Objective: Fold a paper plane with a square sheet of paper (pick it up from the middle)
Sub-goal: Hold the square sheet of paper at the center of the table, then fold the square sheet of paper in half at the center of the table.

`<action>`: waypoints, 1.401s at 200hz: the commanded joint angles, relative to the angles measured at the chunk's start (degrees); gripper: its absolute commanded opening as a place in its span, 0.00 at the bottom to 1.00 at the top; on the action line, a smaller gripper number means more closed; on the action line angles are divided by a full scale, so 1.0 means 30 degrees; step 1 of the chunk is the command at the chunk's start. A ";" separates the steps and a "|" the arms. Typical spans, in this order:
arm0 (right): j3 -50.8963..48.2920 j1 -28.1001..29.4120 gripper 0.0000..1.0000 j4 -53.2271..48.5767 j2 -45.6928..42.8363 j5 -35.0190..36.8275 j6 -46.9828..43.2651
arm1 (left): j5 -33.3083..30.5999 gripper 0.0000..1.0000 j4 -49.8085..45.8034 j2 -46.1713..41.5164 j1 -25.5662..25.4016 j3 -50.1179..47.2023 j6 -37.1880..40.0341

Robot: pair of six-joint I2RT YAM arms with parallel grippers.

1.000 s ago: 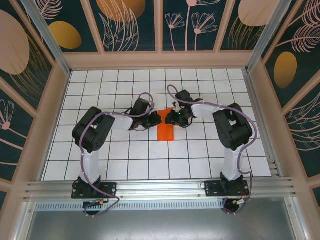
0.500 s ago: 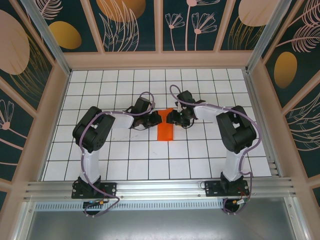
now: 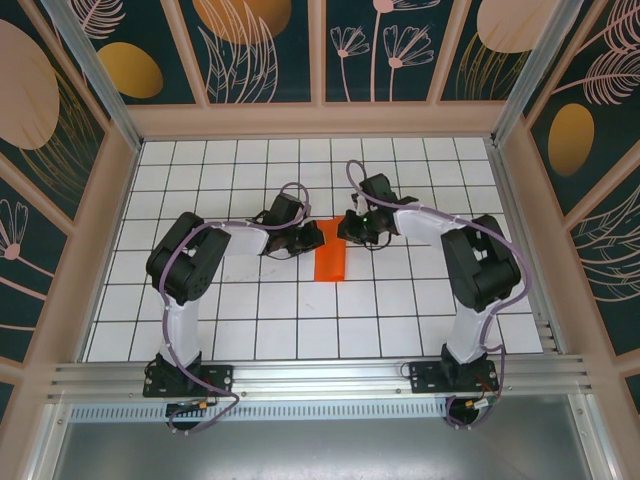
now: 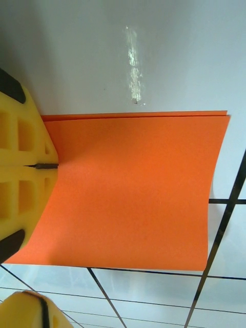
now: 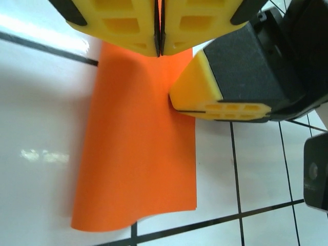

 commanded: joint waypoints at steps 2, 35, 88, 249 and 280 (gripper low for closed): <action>0.1237 0.0415 0.09 -0.0665 0.1377 -0.0247 0.0112 | -0.2670 0.00 -0.2996 0.2134 -0.0053 -0.0599 0.0129; 0.2140 0.0931 0.07 -0.1294 0.2512 -0.0041 -0.0032 | -0.2663 0.00 -0.3112 0.2232 -0.0034 -0.0656 0.0105; 0.1761 0.0714 0.07 -0.1400 0.3157 0.0746 -0.0221 | -0.3067 0.00 -0.3697 0.2309 -0.0046 -0.0654 0.0232; -0.3682 -0.2298 0.06 0.3364 -0.1171 -0.2371 -0.1583 | -0.3948 0.00 -0.3926 0.2491 -0.0043 -0.1390 0.0269; -0.1744 -0.1262 0.05 0.3441 0.0775 -0.2400 -0.1172 | -0.3753 0.00 -0.3838 0.2557 -0.0038 -0.1318 0.0277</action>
